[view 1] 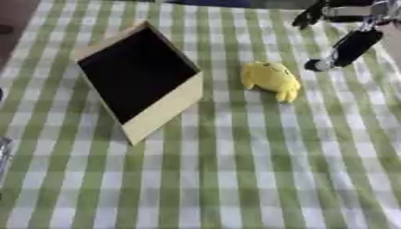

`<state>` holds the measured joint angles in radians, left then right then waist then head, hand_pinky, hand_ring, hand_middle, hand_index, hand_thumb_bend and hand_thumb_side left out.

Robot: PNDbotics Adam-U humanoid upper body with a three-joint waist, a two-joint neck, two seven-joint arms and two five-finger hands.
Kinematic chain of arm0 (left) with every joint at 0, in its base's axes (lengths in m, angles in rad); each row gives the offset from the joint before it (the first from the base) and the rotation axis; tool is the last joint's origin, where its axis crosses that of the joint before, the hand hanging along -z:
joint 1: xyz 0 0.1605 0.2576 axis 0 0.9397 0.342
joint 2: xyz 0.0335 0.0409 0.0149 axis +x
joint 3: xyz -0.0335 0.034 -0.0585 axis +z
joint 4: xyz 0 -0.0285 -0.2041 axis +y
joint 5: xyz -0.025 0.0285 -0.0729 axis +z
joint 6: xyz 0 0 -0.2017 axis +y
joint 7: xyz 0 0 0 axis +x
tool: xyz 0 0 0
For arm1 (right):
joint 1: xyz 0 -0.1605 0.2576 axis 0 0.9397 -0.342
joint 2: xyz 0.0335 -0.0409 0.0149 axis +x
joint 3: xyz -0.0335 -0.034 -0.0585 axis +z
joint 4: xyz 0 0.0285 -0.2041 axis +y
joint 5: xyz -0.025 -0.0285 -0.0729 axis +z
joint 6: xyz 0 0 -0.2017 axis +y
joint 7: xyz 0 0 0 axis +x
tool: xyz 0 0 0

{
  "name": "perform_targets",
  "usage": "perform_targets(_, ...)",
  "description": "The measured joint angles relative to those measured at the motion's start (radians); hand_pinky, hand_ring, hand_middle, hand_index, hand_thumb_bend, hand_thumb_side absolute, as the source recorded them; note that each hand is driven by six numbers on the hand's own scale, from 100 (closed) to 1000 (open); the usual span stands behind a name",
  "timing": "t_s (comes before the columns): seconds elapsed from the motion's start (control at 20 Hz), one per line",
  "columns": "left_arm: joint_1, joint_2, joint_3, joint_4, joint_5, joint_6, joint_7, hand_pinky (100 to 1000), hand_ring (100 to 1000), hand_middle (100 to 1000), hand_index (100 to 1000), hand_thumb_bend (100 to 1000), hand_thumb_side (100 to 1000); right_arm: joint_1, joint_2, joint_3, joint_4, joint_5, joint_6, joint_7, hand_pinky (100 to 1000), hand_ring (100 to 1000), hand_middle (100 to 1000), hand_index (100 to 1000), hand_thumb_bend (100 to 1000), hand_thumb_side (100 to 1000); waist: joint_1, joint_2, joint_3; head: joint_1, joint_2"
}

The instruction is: Pick up objects on the table and place them in the box.

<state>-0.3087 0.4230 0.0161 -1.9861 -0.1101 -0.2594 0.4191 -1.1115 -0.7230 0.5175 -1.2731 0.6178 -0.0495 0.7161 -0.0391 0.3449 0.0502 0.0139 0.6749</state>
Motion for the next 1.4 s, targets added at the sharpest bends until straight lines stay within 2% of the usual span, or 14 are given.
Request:
perform_targets(0.65,-0.006,-0.009,-0.001,0.000,0.000,0.008,-0.008,596,716,759,797,351,631,0.004,0.119,0.006,0.175,0.075,-0.018,-0.054,868,886,804,930,256,348,0.001,0.002,0.012,-0.008,0.000)
perform_targets(0.95,-0.007,-0.009,-0.006,0.000,0.000,0.009,-0.009,596,716,759,797,347,633,0.006,0.136,0.006,0.194,0.075,-0.024,-0.054,867,885,801,929,249,358,0.001,0.006,0.014,-0.009,0.000)
perform_targets(1.0,-0.007,-0.009,-0.006,0.000,0.000,0.009,-0.009,596,716,759,797,347,633,0.007,0.137,0.006,0.193,0.075,-0.024,-0.052,867,885,799,928,280,350,0.001,0.006,0.014,-0.009,0.000)
perform_targets(1.05,-0.007,-0.010,-0.006,0.000,0.000,0.010,-0.010,596,716,759,797,347,633,0.007,0.138,0.006,0.193,0.074,-0.023,-0.049,867,885,800,927,249,359,0.001,0.006,0.014,-0.009,0.000)
perform_targets(1.15,-0.008,-0.011,-0.006,0.000,0.000,0.011,-0.011,596,716,759,797,345,634,0.007,0.139,0.008,0.194,0.074,-0.023,-0.041,859,876,767,900,254,363,0.001,0.006,0.015,-0.009,0.000)
perform_targets(1.4,-0.009,-0.017,-0.007,0.000,0.000,0.013,-0.013,596,716,760,796,339,637,0.008,0.146,0.014,0.199,0.076,-0.039,-0.049,821,822,617,777,235,345,0.001,0.006,0.019,-0.009,0.000)
